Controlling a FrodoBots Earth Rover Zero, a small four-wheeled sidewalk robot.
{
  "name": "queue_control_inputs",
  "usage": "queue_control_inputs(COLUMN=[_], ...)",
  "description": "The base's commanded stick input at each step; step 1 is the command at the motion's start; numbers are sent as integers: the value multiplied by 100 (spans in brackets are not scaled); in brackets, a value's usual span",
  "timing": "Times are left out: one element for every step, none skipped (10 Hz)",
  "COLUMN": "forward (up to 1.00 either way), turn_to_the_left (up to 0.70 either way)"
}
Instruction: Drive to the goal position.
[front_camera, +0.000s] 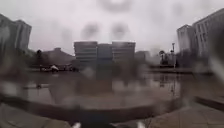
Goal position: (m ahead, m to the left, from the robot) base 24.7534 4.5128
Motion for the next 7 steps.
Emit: queue_control_inputs(forward=[70, 70, 70, 70, 70, 70, 70], turn_to_the_left=[3, 10, 14, 14, 14, 1, 0])
